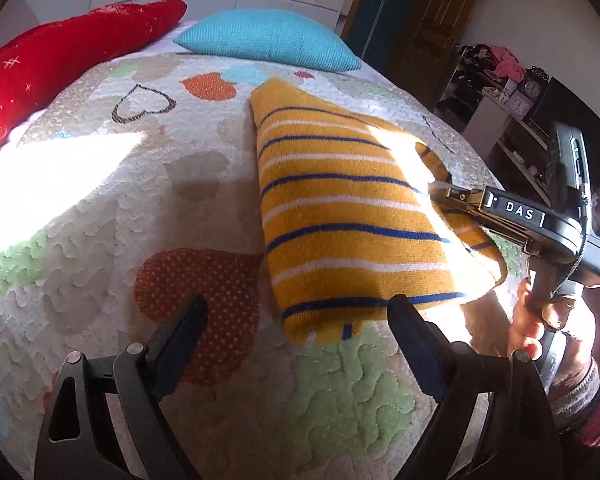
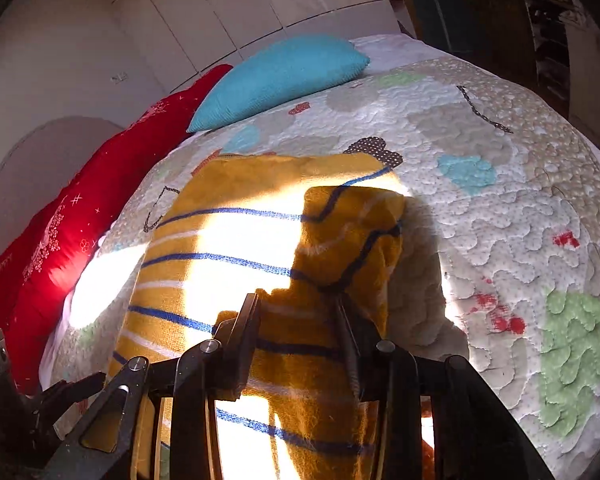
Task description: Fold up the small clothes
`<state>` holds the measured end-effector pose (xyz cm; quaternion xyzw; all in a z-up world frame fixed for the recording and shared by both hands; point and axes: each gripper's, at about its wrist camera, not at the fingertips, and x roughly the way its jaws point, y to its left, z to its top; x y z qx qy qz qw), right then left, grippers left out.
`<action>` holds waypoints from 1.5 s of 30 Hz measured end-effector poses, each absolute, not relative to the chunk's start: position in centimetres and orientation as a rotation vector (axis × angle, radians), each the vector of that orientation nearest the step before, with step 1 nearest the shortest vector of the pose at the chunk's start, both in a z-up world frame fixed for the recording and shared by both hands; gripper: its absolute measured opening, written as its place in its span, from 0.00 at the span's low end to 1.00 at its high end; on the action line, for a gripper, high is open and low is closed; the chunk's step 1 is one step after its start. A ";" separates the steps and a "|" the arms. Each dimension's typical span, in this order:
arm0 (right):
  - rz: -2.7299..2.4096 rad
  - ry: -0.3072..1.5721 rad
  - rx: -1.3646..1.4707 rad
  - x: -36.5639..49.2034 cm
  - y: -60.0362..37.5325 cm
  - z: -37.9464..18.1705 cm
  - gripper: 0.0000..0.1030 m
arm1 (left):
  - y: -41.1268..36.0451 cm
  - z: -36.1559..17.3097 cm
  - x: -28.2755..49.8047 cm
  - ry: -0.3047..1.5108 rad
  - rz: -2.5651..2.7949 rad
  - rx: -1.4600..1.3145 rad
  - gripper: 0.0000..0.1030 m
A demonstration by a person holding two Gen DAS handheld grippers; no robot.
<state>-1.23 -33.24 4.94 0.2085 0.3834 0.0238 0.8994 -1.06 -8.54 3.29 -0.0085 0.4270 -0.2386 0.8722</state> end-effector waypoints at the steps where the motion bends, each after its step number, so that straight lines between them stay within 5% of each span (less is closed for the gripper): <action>1: 0.048 0.782 0.444 -1.8 -33.5 5.3 0.39 | -8.1 4.1 -1.8 0.849 -0.488 -0.007 0.88; 6: 0.024 0.674 0.371 -6.1 -32.4 7.6 0.43 | -5.8 7.7 -5.6 0.596 -0.350 0.047 0.89; 10: -0.001 0.693 0.366 -8.7 -31.4 6.8 0.44 | -4.5 10.3 -8.3 0.425 -0.238 0.055 1.00; 16: -0.027 0.715 0.474 -12.6 -32.0 5.0 0.46 | -2.3 13.1 -11.0 0.325 -0.191 -0.003 1.00; 45: -0.008 0.727 0.488 -8.2 -30.8 4.0 0.51 | -6.6 8.4 -11.1 0.576 -0.306 0.121 1.00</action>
